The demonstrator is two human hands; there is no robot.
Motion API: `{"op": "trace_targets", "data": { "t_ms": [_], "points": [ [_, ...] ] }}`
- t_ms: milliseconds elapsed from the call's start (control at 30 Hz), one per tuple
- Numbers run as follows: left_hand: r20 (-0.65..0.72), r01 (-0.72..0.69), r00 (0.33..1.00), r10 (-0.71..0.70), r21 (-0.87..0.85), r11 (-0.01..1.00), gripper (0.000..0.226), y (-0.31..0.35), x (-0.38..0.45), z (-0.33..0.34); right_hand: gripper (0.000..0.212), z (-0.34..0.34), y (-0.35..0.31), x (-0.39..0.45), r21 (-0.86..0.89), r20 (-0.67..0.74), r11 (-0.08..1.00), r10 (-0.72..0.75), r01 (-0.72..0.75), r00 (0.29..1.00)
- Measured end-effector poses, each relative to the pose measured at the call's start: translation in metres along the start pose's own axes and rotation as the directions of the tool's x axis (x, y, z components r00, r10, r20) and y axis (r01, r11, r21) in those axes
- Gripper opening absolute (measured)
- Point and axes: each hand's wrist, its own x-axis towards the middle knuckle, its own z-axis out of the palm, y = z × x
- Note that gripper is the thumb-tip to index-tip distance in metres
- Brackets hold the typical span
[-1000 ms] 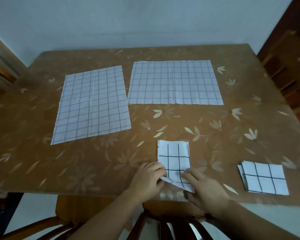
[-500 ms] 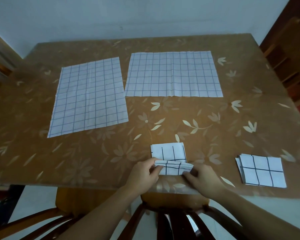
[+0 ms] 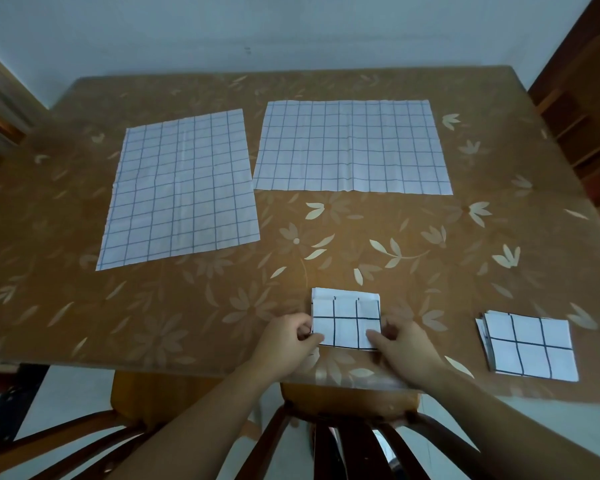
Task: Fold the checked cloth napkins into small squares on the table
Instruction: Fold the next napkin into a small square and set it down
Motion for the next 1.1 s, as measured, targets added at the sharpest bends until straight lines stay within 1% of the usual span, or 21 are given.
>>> {"op": "trace_targets", "data": {
  "t_ms": [100, 167, 233, 367, 467, 567, 667, 700, 733, 767, 800, 833, 867, 900, 933, 967, 1033, 1067, 1100],
  "points": [
    [-0.013, 0.035, 0.999, -0.035, 0.004, 0.999, 0.019, 0.003, 0.004, 0.001, 0.013, 0.002, -0.005, 0.004, 0.086, -0.001, 0.993, 0.077, -0.077, 0.997],
    [-0.021, 0.052, 0.998, -0.052, 0.002, 0.999, 0.015, 0.005, 0.006, 0.001, 0.015, 0.001, -0.007, 0.006, 0.113, 0.011, 0.989, 0.097, -0.098, 0.995],
    [-0.023, 0.085, 0.996, -0.085, -0.011, 0.996, 0.019, 0.008, 0.008, 0.001, 0.016, 0.0, -0.008, 0.008, 0.102, 0.008, 0.989, 0.105, -0.106, 0.994],
    [-0.022, 0.15, 0.988, -0.151, -0.034, 0.988, 0.042, 0.012, 0.01, -0.001, 0.02, 0.001, -0.01, 0.01, 0.083, -0.057, 0.992, 0.1, -0.095, 0.993],
    [-0.029, 0.158, 0.987, -0.159, -0.038, 0.987, 0.052, 0.014, 0.013, -0.001, 0.022, 0.003, -0.01, 0.013, -0.018, -0.148, 0.999, 0.042, -0.045, 0.988],
    [-0.064, 0.137, 0.988, -0.14, -0.037, 0.99, 0.053, 0.015, 0.015, 0.0, 0.022, 0.004, -0.011, 0.016, -0.088, -0.152, 0.996, 0.019, -0.032, 0.988],
    [-0.088, 0.116, 0.989, -0.116, -0.008, 0.993, 0.049, 0.017, 0.013, 0.001, 0.021, 0.005, -0.012, 0.019, -0.072, -0.127, 0.996, 0.05, -0.059, 0.991],
    [-0.096, 0.096, 0.991, -0.092, 0.038, 0.995, 0.049, 0.018, 0.012, 0.002, 0.021, 0.005, -0.012, 0.02, -0.061, -0.122, 0.996, 0.058, -0.066, 0.991],
    [-0.129, 0.04, 0.991, -0.023, 0.13, 0.991, 0.048, 0.018, 0.01, 0.003, 0.021, 0.004, -0.012, 0.02, -0.047, -0.116, 0.996, 0.064, -0.07, 0.991],
    [-0.172, -0.052, 0.98, 0.099, 0.256, 0.965, 0.047, 0.019, 0.009, 0.004, 0.02, 0.003, -0.012, 0.02, -0.027, -0.108, 0.997, 0.07, -0.074, 0.992],
    [-0.182, -0.159, 0.953, 0.243, 0.383, 0.91, 0.046, 0.019, 0.008, 0.006, 0.02, 0.003, -0.013, 0.021, -0.007, -0.1, 0.997, 0.075, -0.076, 0.992],
    [-0.152, -0.258, 0.917, 0.368, 0.477, 0.84, 0.046, 0.021, 0.009, 0.008, 0.02, 0.003, -0.013, 0.021, 0.002, -0.095, 0.997, 0.077, -0.077, 0.993],
    [-0.09, -0.328, 0.892, 0.443, 0.544, 0.772, 0.047, 0.023, 0.012, 0.011, 0.02, 0.003, -0.012, 0.022, 0.002, -0.095, 0.997, 0.077, -0.077, 0.992],
    [-0.011, -0.369, 0.885, 0.466, 0.595, 0.714, 0.05, 0.024, 0.015, 0.014, 0.021, 0.004, -0.012, 0.022, 0.003, -0.099, 0.997, 0.078, -0.078, 0.992],
    [0.059, -0.384, 0.89, 0.453, 0.633, 0.672, 0.053, 0.025, 0.018, 0.018, 0.022, 0.004, -0.012, 0.023, 0.01, -0.101, 0.997, 0.078, -0.077, 0.992],
    [0.113, -0.381, 0.903, 0.415, 0.657, 0.65, 0.055, 0.024, 0.021, 0.021, 0.022, 0.003, -0.013, 0.024, 0.023, -0.095, 0.997, 0.078, -0.076, 0.992],
    [0.155, -0.346, 0.93, 0.335, 0.679, 0.648, 0.055, 0.018, 0.024, 0.024, 0.019, 0.003, -0.013, 0.023, 0.027, -0.077, 0.997, 0.068, -0.066, 0.995],
    [0.157, -0.328, 0.939, 0.307, 0.683, 0.653, 0.054, 0.014, 0.025, 0.025, 0.017, 0.002, -0.012, 0.022, -0.042, -0.104, 0.998, 0.033, -0.037, 0.994],
    [0.157, -0.319, 0.942, 0.296, 0.688, 0.652, 0.054, 0.011, 0.025, 0.025, 0.013, 0.0, -0.011, 0.02, -0.183, -0.161, 0.983, -0.042, 0.011, 0.986]
  ]
}}
